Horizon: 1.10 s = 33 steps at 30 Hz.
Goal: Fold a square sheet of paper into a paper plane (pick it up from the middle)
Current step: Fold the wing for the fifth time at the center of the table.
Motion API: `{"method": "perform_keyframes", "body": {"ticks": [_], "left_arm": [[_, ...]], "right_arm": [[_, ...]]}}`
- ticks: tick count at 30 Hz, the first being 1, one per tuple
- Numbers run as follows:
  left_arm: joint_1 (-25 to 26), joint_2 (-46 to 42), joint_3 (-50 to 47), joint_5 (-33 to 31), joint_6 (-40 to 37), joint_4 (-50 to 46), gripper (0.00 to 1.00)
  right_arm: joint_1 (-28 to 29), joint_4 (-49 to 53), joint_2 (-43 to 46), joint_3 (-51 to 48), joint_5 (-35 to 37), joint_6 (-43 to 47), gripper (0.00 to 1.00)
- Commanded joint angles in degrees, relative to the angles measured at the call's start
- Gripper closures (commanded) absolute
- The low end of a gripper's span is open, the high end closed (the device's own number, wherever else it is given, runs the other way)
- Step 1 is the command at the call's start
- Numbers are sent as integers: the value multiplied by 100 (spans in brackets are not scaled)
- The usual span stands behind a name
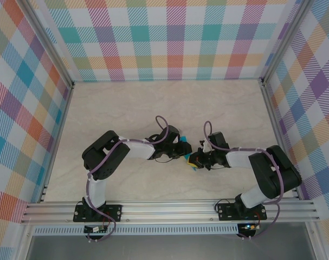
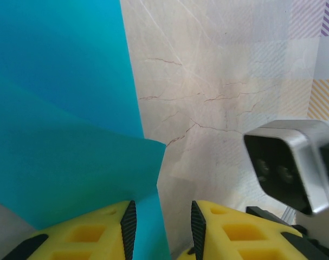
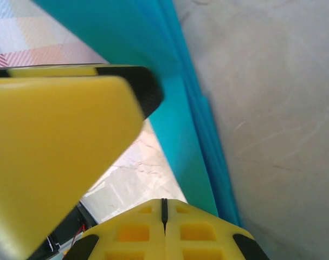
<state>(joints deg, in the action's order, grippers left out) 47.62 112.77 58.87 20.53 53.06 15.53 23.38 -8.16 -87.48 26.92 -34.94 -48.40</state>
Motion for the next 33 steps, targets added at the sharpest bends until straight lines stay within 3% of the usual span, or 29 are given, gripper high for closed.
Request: {"method": "perform_keyframes", "body": {"ticks": [1,9,21,33], "left_arm": [[38,175,-23,-14,-67,-314,65],[3,56,86,22,-268,-427,63],[-364,-508,498,53,-1526,-1023,51],[-396,-549,344,117,-1720,-726,51]], "right_arm": [[23,-287,-138,-8,106,-115,100],[-97,617,-354,-5,580,302,100],[-274,312,-942,-126,260,242,100],[-290,344,-1085,-73,224,235,100]]}}
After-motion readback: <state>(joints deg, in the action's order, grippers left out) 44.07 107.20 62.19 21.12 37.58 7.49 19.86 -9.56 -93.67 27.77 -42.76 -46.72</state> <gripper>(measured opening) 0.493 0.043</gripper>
